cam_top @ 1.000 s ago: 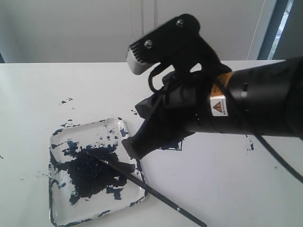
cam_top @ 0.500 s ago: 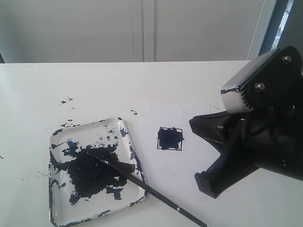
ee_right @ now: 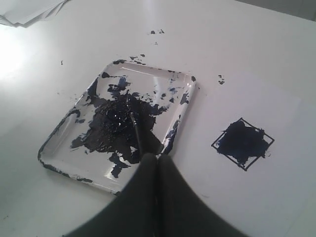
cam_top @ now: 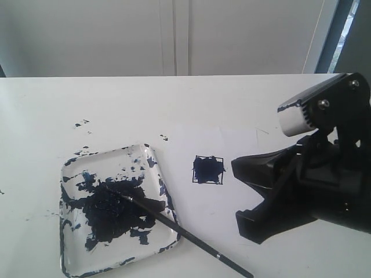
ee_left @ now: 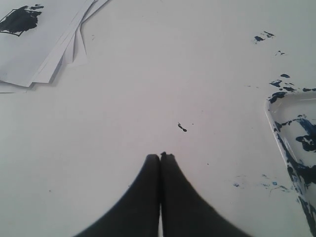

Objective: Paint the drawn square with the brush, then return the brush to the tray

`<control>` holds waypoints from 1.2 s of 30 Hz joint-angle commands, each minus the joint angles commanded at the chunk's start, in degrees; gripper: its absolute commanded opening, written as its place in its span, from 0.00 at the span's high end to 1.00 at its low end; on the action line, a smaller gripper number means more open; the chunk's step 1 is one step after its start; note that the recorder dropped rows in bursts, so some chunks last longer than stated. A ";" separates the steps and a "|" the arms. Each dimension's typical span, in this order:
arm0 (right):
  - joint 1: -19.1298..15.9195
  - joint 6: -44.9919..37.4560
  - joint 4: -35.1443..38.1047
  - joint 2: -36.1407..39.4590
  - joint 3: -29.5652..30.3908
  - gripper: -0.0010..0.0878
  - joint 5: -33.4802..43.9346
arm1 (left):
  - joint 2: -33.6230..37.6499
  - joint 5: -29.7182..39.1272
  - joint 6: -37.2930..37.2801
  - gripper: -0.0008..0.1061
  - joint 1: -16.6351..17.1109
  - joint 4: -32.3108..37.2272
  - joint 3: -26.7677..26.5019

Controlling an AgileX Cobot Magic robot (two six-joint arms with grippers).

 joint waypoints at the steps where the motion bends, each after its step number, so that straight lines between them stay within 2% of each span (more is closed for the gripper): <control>1: 0.00 0.00 0.00 0.00 0.00 0.99 0.00 | 0.00 0.00 0.00 0.99 0.00 0.00 0.00; 15: 0.00 0.00 0.00 -0.14 0.00 0.99 0.00 | 0.00 0.00 0.00 0.99 0.00 0.00 0.00; 25: -0.51 0.00 0.00 -6.75 0.00 0.99 0.00 | 0.00 0.00 0.00 0.99 0.00 0.00 0.00; 28: -3.13 0.00 0.00 -8.60 0.00 0.99 0.00 | -0.10 0.15 0.00 0.99 0.00 0.00 0.00; 31: -6.99 0.00 0.00 -10.72 0.00 0.99 0.00 | -0.13 -0.33 0.00 0.99 1.53 0.00 0.00; 36: -13.64 0.00 0.00 -14.36 0.00 0.99 0.00 | -0.82 -0.45 0.00 0.99 8.17 0.00 0.00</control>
